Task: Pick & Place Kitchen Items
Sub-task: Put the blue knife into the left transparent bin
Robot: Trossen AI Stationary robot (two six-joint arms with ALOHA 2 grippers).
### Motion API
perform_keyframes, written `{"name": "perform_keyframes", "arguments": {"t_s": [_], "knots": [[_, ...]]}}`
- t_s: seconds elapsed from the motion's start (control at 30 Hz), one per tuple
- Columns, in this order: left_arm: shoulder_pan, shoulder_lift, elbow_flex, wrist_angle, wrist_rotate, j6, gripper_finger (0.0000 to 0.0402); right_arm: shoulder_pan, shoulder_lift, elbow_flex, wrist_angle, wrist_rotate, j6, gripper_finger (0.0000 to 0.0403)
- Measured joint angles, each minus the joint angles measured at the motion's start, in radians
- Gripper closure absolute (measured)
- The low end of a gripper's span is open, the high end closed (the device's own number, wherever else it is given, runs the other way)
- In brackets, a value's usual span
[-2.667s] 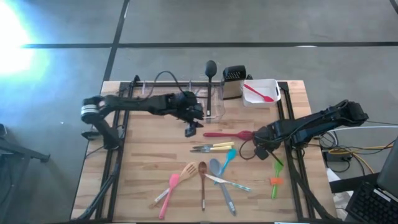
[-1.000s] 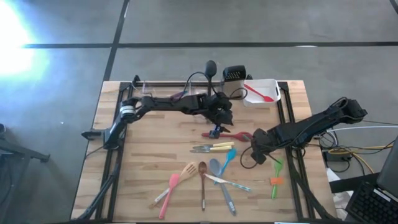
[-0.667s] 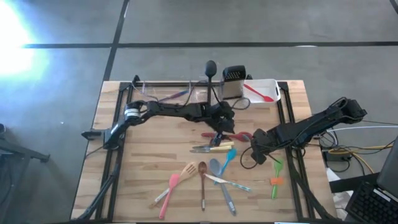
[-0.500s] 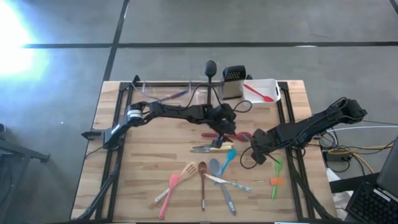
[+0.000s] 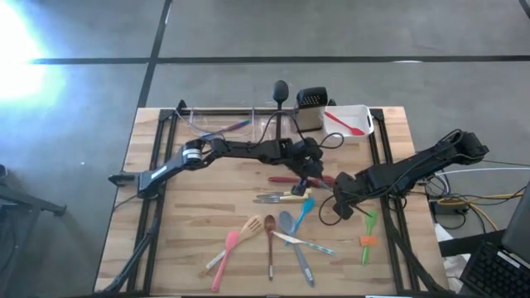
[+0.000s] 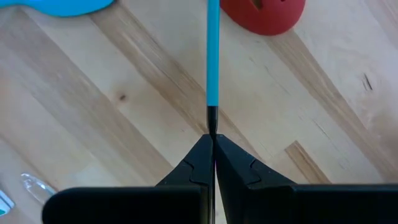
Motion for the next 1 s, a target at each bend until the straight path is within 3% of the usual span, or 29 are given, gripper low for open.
{"name": "perform_keyframes", "arguments": {"t_s": [0.3, 0.6, 0.8, 1.0], "knots": [[0.0, 0.097, 0.064, -0.016, 0.001, -0.002, 0.0225, 0.0, 0.0, 0.0, 0.005, 0.016, -0.006, 0.0395], [0.0, 0.108, 0.117, -0.007, -0.047, 0.011, 0.0225, 0.0, 0.0, 0.0, 0.028, 0.021, -0.029, 0.0395], [0.0, 0.106, 0.123, -0.035, 0.032, 0.001, 0.0225, 0.0, 0.0, -0.001, 0.031, 0.021, -0.033, 0.0395], [-0.006, 0.106, 0.121, -0.026, 0.029, 0.018, 0.0225, 0.0, 0.0, -0.001, 0.049, 0.021, -0.036, 0.0395]]}}
